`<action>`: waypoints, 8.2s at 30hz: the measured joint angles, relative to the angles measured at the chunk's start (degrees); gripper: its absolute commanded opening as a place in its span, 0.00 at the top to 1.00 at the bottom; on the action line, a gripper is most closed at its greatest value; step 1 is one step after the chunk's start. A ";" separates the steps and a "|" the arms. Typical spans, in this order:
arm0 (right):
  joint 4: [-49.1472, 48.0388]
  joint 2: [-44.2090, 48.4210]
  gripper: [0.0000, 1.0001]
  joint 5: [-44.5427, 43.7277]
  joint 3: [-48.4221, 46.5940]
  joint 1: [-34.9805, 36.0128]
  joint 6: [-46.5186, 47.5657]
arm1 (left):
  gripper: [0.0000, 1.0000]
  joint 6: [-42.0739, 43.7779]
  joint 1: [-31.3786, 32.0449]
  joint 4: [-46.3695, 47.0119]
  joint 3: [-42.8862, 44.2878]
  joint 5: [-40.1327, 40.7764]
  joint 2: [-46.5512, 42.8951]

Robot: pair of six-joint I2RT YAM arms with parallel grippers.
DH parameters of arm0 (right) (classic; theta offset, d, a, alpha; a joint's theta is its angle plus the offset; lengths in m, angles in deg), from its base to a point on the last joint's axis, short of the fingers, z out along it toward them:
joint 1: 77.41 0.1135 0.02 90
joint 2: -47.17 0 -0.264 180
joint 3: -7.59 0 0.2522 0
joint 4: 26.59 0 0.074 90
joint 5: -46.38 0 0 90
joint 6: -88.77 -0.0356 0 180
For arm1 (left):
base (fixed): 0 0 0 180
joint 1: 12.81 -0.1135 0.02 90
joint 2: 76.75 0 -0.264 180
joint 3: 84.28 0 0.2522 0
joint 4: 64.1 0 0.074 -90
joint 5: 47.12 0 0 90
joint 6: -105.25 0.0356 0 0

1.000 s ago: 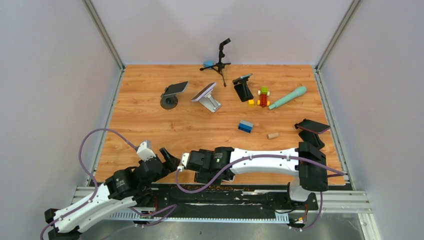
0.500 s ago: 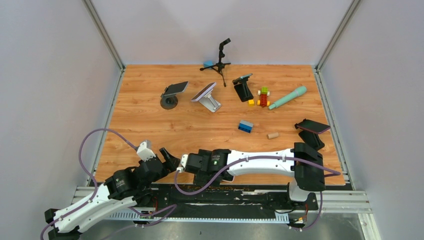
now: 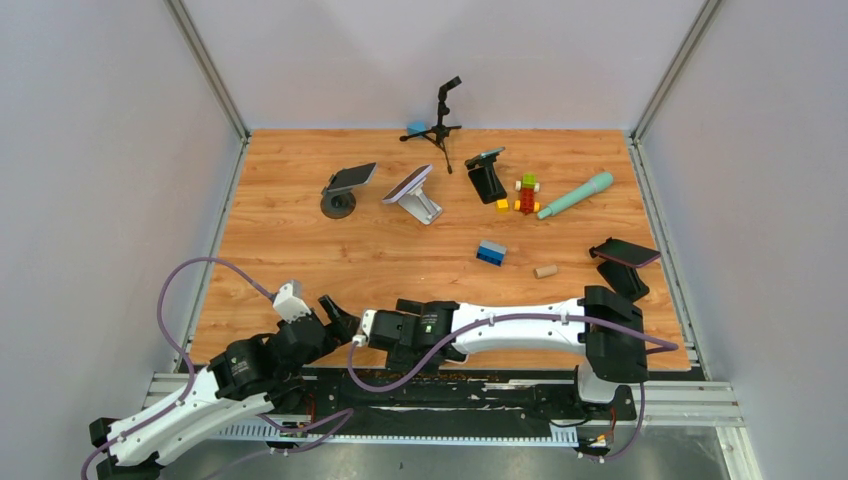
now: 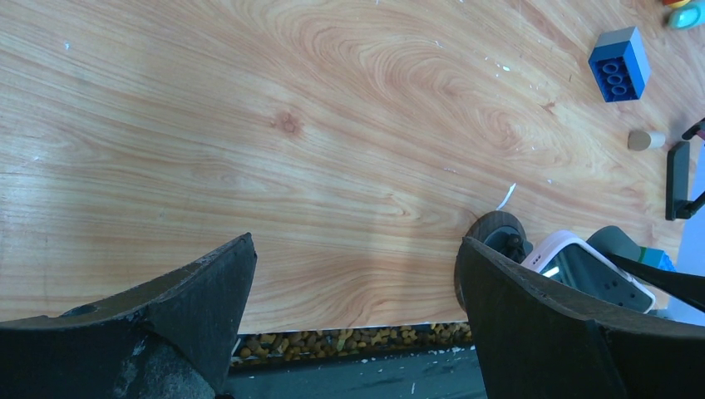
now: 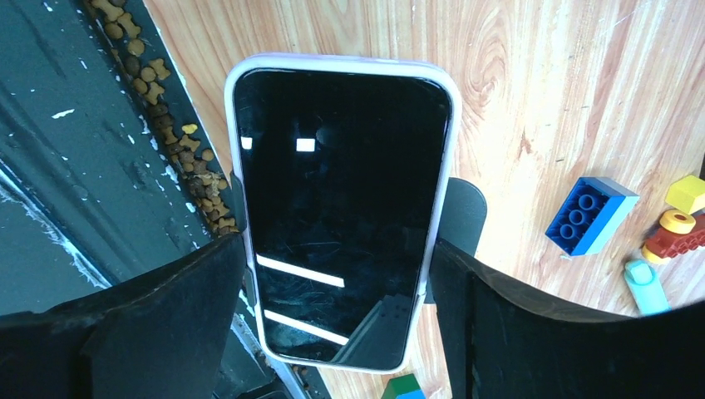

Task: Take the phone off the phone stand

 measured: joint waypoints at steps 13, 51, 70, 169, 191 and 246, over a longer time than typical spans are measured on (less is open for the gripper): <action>-0.37 -0.48 0.30 -2.08 0.28 0.79 -0.04 | 0.02 -0.02 0.00 0.00 0.00 0.00 -0.24; 5.81 -1.55 0.57 -1.95 -5.29 1.31 0.42 | 0.01 -0.09 0.00 -0.09 0.00 0.02 -0.63; 5.51 -1.07 0.59 -3.30 -5.29 1.09 -0.44 | 0.01 -0.28 0.00 -0.31 0.00 0.00 -1.01; -18.25 -8.28 0.03 7.63 4.68 -47.34 -33.38 | 0.02 8.81 0.00 3.21 9.51 2.51 14.51; -14.88 20.15 0.03 9.25 11.17 -47.71 -29.94 | 0.00 33.53 0.00 20.00 17.94 -10.03 31.45; -12.57 51.56 0.09 -5.05 21.57 -47.71 -32.48 | 0.11 44.24 30.99 28.59 46.18 -14.08 77.22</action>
